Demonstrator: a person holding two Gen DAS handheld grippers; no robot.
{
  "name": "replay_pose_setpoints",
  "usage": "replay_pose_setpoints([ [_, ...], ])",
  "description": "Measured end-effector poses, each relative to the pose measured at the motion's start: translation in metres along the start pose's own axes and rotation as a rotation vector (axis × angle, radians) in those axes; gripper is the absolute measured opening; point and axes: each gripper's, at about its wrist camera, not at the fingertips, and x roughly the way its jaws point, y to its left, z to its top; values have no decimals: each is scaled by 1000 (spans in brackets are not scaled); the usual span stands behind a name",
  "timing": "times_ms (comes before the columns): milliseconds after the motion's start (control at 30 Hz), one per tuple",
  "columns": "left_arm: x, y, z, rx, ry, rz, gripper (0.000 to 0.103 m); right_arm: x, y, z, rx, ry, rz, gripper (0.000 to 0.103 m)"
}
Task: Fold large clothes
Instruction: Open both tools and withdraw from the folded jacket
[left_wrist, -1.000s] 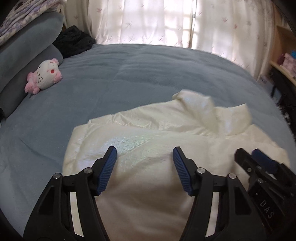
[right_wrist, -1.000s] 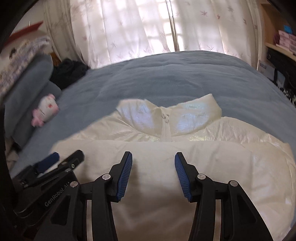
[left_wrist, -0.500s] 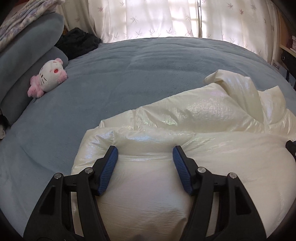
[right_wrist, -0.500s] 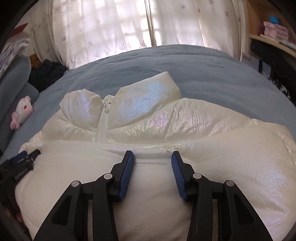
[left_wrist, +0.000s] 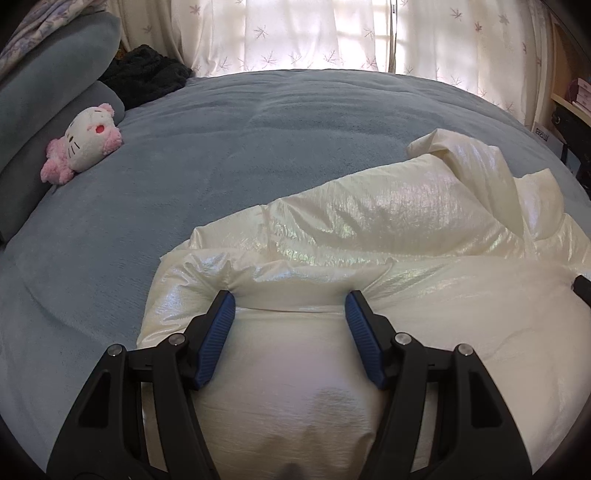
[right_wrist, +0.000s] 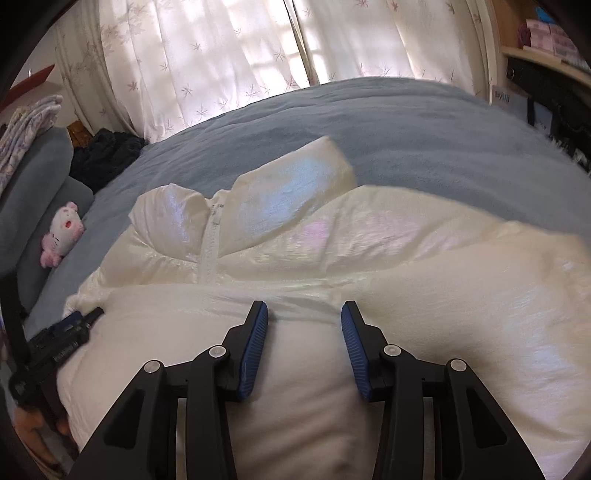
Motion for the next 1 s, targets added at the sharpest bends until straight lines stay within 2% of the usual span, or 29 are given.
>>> replay_pose_setpoints([
  [33,-3,5,0,-7,-5,-10,61,-8,-6,0,-5,-7,-48,41],
  [200,-30,19,0,3,10,-5,61,-48,-46,-1,51,7,-119,42],
  [300,-61,35,2,16,2,37,61,-83,-68,-3,123,-4,-100,42],
  [500,-141,71,3,-27,-36,19,61,-167,-87,-21,196,-52,-56,47],
  [600,-185,81,-5,-14,-60,26,61,-207,-85,-32,201,-70,-24,52],
  [733,-229,89,-16,-21,-67,0,61,-263,-79,-52,181,-105,-11,67],
  [1000,-319,99,-48,13,-52,-48,61,-352,-68,-84,138,-124,19,71],
])
